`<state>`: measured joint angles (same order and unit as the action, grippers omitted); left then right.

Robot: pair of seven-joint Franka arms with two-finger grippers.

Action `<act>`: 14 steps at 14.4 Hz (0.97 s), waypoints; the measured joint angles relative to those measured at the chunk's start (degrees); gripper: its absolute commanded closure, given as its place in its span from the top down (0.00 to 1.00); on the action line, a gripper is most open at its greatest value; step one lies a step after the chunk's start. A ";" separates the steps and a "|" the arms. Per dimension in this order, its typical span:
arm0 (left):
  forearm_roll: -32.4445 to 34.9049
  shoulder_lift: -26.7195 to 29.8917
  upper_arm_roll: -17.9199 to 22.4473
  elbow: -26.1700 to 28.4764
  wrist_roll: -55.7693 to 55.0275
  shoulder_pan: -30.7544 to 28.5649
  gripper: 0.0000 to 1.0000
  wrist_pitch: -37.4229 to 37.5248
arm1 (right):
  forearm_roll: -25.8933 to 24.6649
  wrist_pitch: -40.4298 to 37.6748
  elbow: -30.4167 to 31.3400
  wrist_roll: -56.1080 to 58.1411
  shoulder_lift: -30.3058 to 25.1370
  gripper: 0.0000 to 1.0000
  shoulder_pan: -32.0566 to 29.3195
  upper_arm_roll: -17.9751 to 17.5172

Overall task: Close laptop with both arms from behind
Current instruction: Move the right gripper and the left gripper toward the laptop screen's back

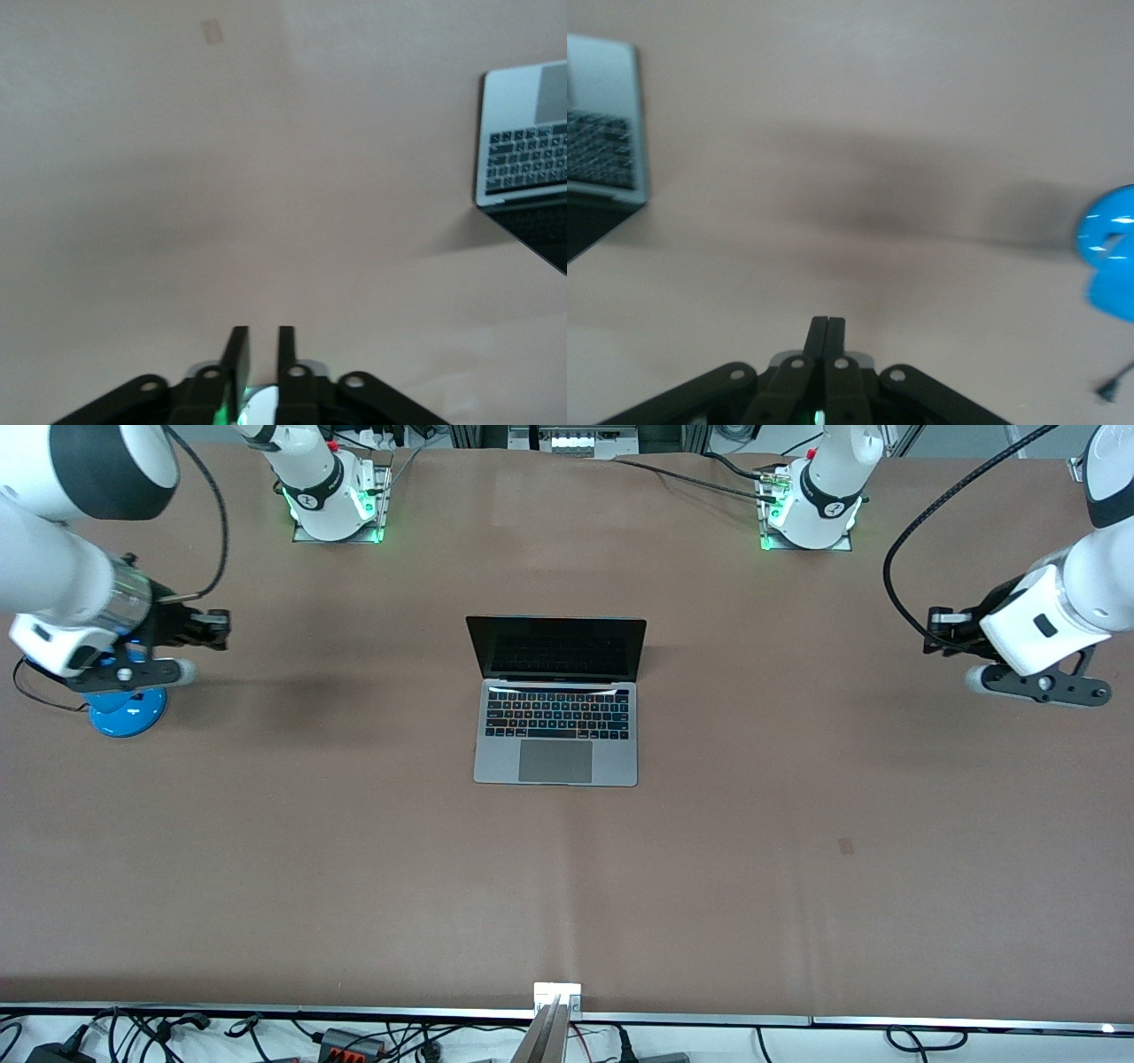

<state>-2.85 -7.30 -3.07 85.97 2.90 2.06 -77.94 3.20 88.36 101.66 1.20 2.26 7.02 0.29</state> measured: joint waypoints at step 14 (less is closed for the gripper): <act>-9.59 0.36 -12.82 3.98 -7.50 6.54 0.01 5.33 | 26.31 2.91 16.42 3.94 0.52 0.00 6.10 -0.09</act>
<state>-12.45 -6.94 -15.89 89.94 -4.60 8.59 -72.61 29.51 91.27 118.08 5.14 2.78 13.12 0.20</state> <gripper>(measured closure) 0.987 0.991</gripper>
